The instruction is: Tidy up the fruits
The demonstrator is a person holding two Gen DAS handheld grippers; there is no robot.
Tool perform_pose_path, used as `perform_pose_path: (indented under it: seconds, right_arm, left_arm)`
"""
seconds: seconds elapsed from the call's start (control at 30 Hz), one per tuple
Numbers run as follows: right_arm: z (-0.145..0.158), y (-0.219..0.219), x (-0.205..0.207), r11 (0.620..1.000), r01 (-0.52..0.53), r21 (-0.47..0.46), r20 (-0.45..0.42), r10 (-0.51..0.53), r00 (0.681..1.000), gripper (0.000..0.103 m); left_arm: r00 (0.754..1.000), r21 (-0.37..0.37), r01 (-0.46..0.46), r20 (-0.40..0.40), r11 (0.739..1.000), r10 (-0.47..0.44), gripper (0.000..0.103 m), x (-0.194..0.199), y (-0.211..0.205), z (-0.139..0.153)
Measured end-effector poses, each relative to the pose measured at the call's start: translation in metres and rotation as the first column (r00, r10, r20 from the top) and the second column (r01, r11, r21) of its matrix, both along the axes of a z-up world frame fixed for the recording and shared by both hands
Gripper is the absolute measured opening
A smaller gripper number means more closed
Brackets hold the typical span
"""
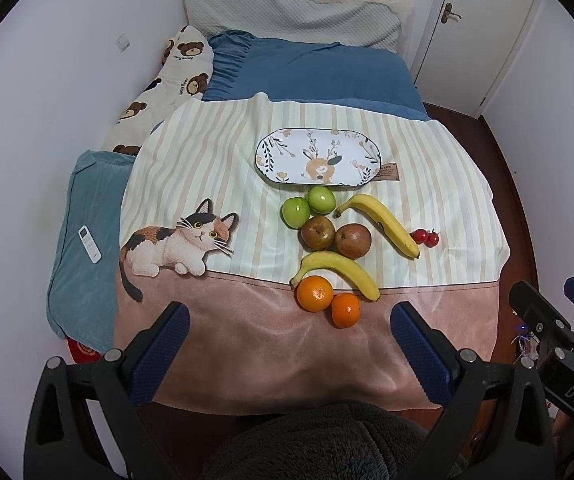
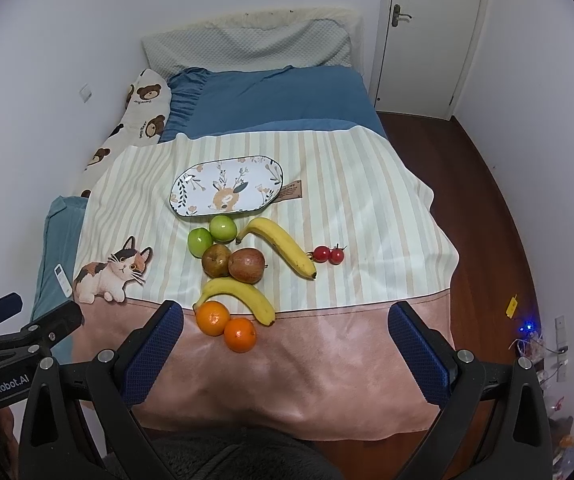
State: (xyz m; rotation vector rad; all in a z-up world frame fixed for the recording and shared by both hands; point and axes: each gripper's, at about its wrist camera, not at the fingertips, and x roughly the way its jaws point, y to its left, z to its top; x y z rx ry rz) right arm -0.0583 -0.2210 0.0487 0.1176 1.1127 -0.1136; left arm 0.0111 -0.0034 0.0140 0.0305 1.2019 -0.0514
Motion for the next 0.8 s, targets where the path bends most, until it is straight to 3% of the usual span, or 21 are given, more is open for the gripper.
perform_pose_path:
  seconds: [0.67,0.8]
  right_arm:
    - [-0.002,-0.001,0.003,1.0,0.012,0.015,0.002,-0.012,1.0,0.103]
    - [-0.019,-0.01,0.019,0.998,0.006,0.056,0.001,-0.006,1.0,0.103]
  left_arm:
    - [1.0,-0.011,-0.015,-0.002,1.0,0.015,0.103,0.009,0.0,0.0]
    - [0.997,-0.04,-0.049,-0.058,0.998,0.047,0.103,0.04,0.001,-0.028]
